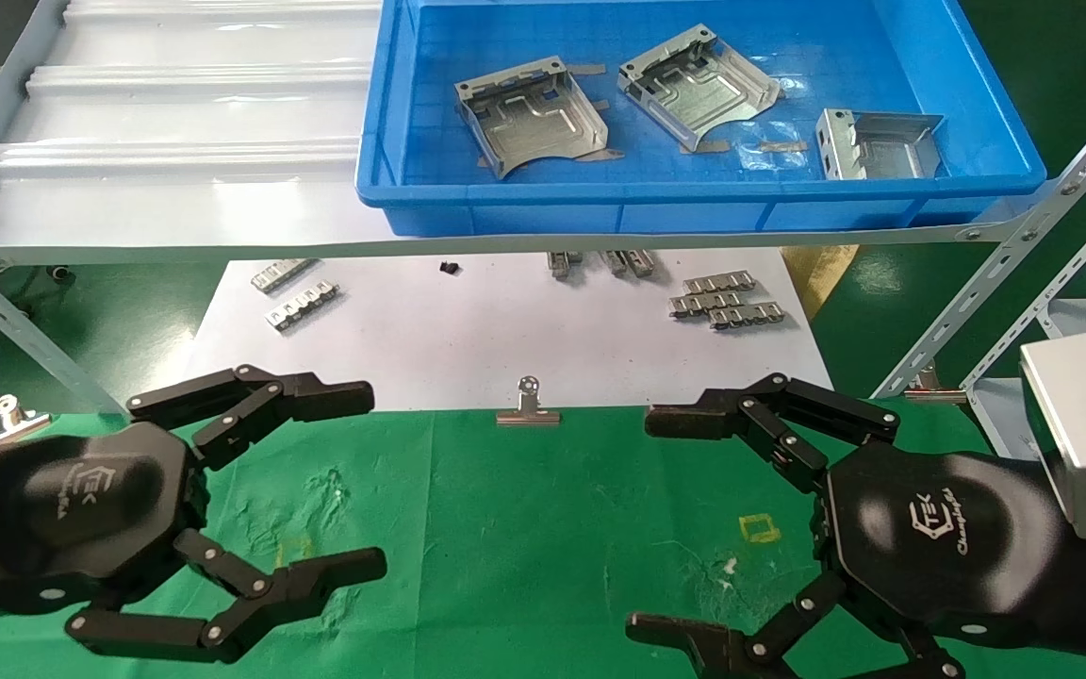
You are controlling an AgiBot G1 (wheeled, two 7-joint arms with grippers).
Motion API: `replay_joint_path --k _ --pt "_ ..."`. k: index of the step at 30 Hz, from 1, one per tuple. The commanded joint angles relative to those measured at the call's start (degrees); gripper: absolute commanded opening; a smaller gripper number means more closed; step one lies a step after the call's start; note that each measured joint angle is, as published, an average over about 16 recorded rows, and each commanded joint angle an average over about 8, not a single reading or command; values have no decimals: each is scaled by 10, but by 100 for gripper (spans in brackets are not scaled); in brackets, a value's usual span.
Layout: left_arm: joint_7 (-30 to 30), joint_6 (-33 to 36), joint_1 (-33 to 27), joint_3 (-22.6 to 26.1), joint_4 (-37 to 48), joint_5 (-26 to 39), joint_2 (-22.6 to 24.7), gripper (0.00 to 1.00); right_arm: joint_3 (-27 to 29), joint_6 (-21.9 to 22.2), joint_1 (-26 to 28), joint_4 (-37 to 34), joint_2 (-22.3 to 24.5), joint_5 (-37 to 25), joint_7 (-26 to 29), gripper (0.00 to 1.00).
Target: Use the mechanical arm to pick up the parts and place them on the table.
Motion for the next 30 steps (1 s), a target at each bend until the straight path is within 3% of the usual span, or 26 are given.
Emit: replay_joint_path --k 1,22,26,30 --pt "0 0 0 0 0 0 0 0 0 0 0 0 0 0 0 100" --pt "0 0 0 0 0 0 0 0 1 2 2 0 -1 0 -1 100" --pt "0 0 0 0 0 0 0 0 5 26 27 -9 -15 -8 -7 100" --pt "0 0 0 0 0 0 0 0 0 83 85 -38 -53 -46 -13 100"
